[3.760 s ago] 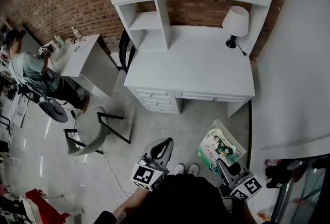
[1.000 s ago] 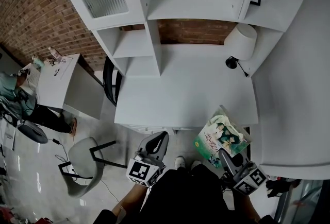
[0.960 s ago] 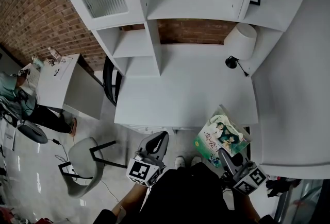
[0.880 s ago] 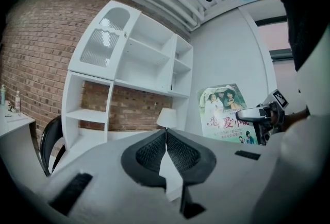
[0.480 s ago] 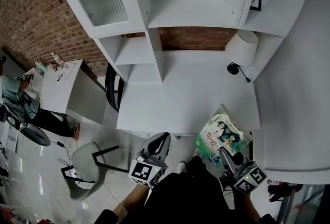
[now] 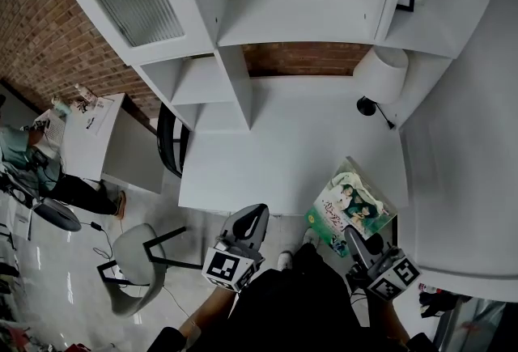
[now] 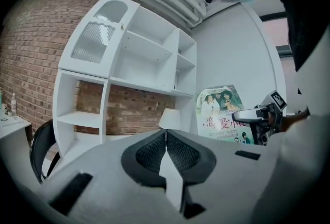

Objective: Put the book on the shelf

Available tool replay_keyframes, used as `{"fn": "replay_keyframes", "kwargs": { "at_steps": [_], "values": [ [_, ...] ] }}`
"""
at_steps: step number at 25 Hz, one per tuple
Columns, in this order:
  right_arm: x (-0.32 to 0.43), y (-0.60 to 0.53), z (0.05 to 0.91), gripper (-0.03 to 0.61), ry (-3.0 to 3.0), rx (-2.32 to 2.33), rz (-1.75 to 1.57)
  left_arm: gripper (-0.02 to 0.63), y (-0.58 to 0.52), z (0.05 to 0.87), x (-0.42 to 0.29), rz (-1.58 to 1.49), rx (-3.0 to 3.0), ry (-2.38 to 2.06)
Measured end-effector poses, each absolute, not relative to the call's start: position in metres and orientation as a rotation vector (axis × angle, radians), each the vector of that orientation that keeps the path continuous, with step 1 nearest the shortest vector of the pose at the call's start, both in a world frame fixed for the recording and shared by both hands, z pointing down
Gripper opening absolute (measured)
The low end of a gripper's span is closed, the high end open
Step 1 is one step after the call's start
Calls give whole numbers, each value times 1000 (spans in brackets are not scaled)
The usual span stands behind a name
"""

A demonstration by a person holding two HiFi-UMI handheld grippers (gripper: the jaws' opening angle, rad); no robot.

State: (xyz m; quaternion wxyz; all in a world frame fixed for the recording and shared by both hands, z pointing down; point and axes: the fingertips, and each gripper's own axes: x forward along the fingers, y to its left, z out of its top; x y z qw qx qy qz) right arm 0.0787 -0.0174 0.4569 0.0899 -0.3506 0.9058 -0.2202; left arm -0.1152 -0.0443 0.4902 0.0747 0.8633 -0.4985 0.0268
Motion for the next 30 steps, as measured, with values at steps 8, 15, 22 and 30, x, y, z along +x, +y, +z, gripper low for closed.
{"fn": "replay_keyframes", "kwargs": {
  "at_steps": [8, 15, 22, 30],
  "values": [
    [91, -72, 450, 78, 2714, -1039, -596, 20, -96, 483, -105, 89, 2591, -1527],
    [99, -122, 433, 78, 2710, -996, -544, 20, -139, 467, -85, 88, 2612, -1543],
    [95, -157, 414, 78, 2760, -893, -451, 20, -161, 455, -86, 62, 2585, -1647],
    [78, -187, 379, 78, 2744, -860, -364, 20, -184, 439, -95, 52, 2611, -1665]
  ]
}}
